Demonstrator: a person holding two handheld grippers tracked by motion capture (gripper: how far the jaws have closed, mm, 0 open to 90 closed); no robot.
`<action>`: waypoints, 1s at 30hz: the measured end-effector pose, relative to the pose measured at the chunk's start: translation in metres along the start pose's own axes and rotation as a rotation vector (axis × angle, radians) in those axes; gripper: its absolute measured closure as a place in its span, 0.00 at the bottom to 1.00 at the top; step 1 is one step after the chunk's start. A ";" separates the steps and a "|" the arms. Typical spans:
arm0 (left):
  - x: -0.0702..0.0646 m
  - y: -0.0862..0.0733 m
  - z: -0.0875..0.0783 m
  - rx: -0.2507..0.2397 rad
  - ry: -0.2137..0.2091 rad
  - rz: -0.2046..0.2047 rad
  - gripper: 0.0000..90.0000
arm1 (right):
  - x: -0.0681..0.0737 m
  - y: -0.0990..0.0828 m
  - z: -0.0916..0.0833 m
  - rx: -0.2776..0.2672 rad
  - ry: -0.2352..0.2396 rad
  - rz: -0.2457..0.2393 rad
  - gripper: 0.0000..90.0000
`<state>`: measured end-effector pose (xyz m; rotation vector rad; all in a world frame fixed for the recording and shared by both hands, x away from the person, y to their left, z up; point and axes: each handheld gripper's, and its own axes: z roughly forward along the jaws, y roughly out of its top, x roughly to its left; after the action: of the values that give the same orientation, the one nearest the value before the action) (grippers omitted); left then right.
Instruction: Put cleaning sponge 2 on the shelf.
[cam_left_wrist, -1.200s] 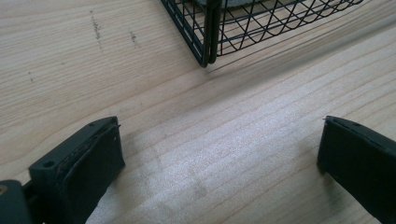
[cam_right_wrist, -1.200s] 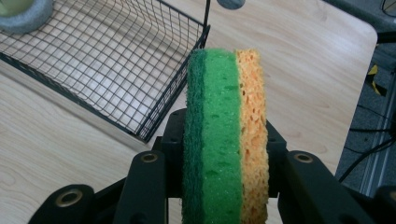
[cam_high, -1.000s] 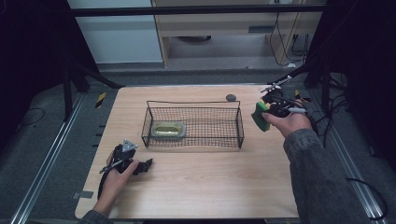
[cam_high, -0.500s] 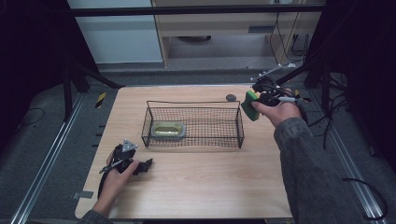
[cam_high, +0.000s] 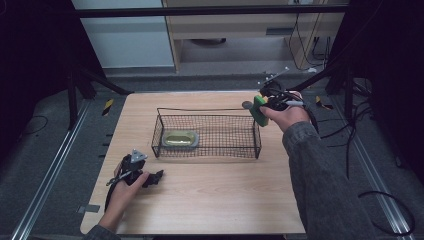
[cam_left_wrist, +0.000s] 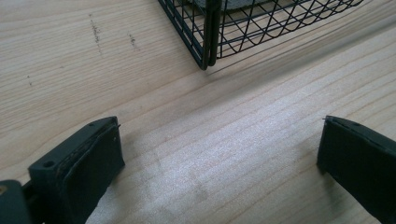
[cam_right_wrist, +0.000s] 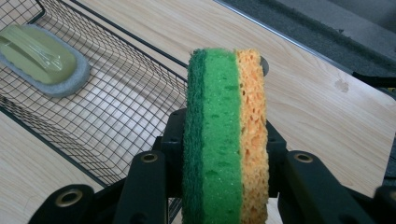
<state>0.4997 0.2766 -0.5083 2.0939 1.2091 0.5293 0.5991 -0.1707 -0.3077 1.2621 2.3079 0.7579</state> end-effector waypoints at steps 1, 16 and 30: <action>0.000 0.000 0.000 0.000 0.000 0.000 0.00 | 0.000 0.000 0.001 0.003 0.000 -0.001 0.72; 0.000 0.000 0.000 0.000 -0.001 0.001 0.00 | 0.000 -0.005 0.020 0.010 0.020 0.004 0.71; 0.000 0.000 0.000 0.000 -0.002 0.002 0.00 | 0.001 -0.006 0.032 0.012 0.034 0.010 0.71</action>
<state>0.5000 0.2765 -0.5083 2.0952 1.2063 0.5275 0.6131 -0.1645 -0.3361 1.2769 2.3381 0.7753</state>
